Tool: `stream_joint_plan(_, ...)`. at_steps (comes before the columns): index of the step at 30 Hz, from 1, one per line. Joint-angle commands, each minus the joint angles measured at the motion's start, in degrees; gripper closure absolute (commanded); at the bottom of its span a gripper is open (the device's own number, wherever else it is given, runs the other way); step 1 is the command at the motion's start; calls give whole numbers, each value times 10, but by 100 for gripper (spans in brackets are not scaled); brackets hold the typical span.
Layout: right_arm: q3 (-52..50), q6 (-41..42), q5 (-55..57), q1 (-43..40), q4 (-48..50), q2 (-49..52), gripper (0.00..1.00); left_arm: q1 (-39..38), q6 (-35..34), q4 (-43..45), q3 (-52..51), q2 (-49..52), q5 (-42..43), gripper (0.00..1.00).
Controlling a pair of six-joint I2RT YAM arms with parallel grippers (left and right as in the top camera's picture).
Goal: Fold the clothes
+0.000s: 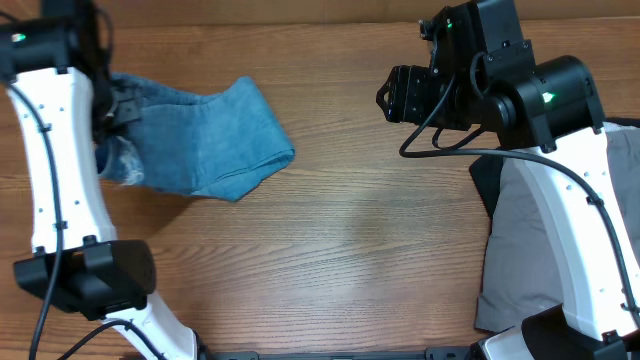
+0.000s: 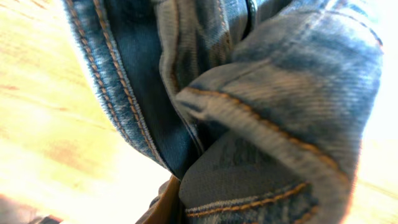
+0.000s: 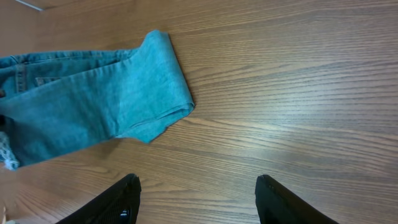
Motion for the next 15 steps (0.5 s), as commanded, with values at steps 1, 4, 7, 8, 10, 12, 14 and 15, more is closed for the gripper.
stream_joint_plan(1,2,-1,8,-3,0,-2,37,65,138,28,12,2,177,96)
stream_joint_plan(4,2,-1,8,-3,0,-2,37,93,219,39,12,-2,254,96)
stream_joint_plan(7,2,-1,7,-3,0,-2,37,99,219,63,12,-18,240,96)
stream_joint_plan(8,2,-1,7,-3,-1,-2,37,99,219,72,12,-24,239,96)
stream_joint_plan(10,2,-1,7,-3,-3,-2,37,99,217,95,12,-38,223,96)
stream_joint_plan(12,2,-1,7,-3,-6,-2,37,99,196,118,12,-49,180,96)
stream_joint_plan(14,2,-1,7,-3,-8,-2,37,100,178,131,12,-51,128,96)
stream_joint_plan(15,2,-1,7,-3,-9,-2,37,100,170,132,12,-50,103,96)
